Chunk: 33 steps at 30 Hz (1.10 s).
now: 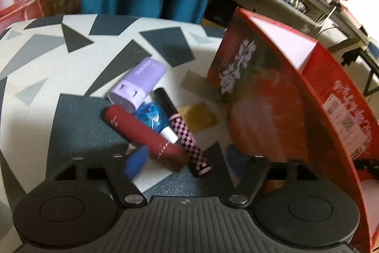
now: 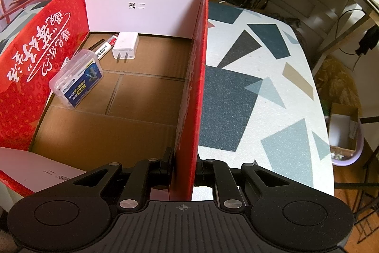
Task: Organize rigid objects
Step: 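Lower the left tool onto the dark red lipstick tube and grasp it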
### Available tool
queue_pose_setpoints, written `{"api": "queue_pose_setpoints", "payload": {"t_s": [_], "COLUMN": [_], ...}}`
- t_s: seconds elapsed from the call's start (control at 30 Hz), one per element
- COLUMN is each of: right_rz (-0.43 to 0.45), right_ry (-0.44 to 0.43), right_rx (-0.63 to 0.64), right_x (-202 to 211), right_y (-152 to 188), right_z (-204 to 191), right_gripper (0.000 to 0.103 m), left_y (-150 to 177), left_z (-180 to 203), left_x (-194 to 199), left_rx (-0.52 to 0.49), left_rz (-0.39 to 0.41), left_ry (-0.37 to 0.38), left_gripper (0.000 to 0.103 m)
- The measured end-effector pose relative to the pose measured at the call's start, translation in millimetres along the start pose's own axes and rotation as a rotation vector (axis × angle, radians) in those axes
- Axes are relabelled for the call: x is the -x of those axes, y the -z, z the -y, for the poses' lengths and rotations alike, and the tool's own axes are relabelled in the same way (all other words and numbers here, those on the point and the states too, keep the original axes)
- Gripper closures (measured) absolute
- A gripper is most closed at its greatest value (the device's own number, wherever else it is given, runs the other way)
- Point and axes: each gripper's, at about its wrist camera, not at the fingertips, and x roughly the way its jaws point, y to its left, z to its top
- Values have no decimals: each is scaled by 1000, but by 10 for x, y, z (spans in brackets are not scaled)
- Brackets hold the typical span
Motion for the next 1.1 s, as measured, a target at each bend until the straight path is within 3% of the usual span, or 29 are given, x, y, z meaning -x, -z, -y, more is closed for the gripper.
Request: {"api": "queue_pose_setpoints", "payload": {"t_s": [0.03, 0.07, 0.2, 0.37, 0.43, 0.63, 0.8, 0.9, 1.1], "right_rz": [0, 0, -1, -3, -8, -20, -29, -30, -36], "right_ry": [-1, -1, 0, 1, 3, 14, 18, 18, 24], "right_rx": [0, 0, 1, 2, 5, 12, 19, 20, 29], "right_x": [0, -2, -2, -3, -5, -11, -11, -12, -19], "right_y": [0, -3, -3, -6, -9, -19, -28, -33, -36], "right_z": [3, -1, -2, -5, -9, -34, -43, -47, -54], "right_gripper": [90, 90, 90, 90, 90, 89, 89, 89, 88], "left_y": [2, -3, -7, 53, 50, -88, -128, -117, -38], "left_z": [-14, -30, -131, -218, -239, -333, -379, -399, -330], "left_x": [34, 50, 13, -99, -124, -185, -313, -385, -355], "left_rx": [-14, -34, -186, -449, -506, -424, -381, -390, -453], "left_rz": [17, 28, 6, -29, -26, 1, -12, -37, -3], "left_ry": [5, -1, -22, -66, -44, 44, 71, 84, 43], "left_gripper": [5, 4, 0, 0, 0, 0, 0, 0, 2]}}
